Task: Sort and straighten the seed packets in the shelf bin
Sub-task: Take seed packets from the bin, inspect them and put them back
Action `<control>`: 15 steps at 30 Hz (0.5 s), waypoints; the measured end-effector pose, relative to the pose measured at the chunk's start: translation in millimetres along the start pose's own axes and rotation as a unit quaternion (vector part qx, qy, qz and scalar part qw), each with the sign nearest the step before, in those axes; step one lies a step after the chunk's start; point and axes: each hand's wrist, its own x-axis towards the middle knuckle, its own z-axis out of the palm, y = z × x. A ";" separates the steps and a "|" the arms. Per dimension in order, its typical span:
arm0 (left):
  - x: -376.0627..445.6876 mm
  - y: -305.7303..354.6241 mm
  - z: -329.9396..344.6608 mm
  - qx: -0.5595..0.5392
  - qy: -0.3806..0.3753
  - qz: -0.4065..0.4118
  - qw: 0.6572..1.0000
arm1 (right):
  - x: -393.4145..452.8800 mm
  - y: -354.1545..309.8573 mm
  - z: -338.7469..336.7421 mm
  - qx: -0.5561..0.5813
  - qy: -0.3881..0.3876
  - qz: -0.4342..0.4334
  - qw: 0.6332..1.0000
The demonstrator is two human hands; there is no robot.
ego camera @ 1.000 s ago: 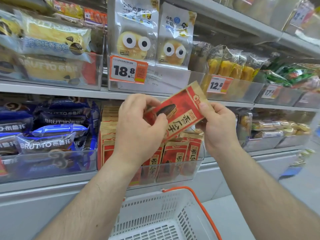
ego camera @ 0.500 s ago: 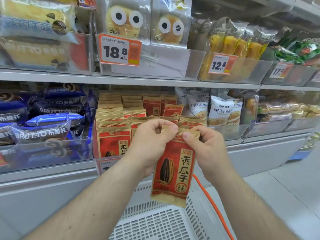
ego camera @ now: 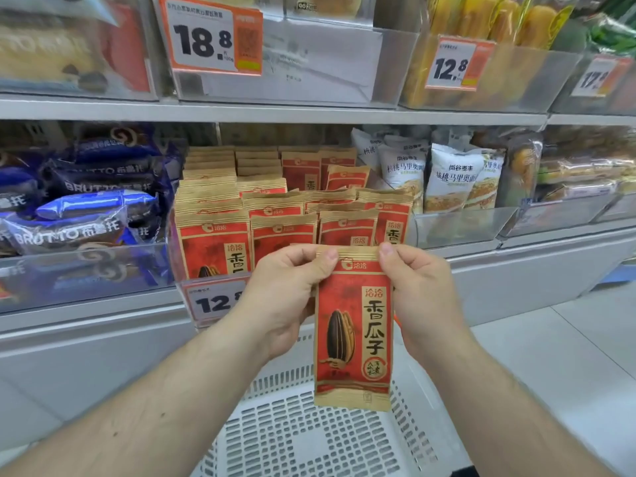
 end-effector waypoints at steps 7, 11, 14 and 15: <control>-4.1 -0.2 -0.4 0.002 -0.017 0.016 1.000 | 0.6 -3.4 -6.6 0.055 -0.026 0.061 0.996; -2.9 -1.6 -1.8 0.009 -0.020 0.023 1.000 | 0.9 -3.7 -6.0 0.049 -0.031 0.069 0.996; -1.5 -0.9 -3.5 0.006 -0.013 0.022 1.000 | 0.9 -3.0 -8.6 0.017 -0.062 0.067 0.996; -0.8 0.2 -4.4 0.004 -0.009 0.021 1.000 | 1.1 -2.9 -10.4 -0.001 -0.077 0.067 0.995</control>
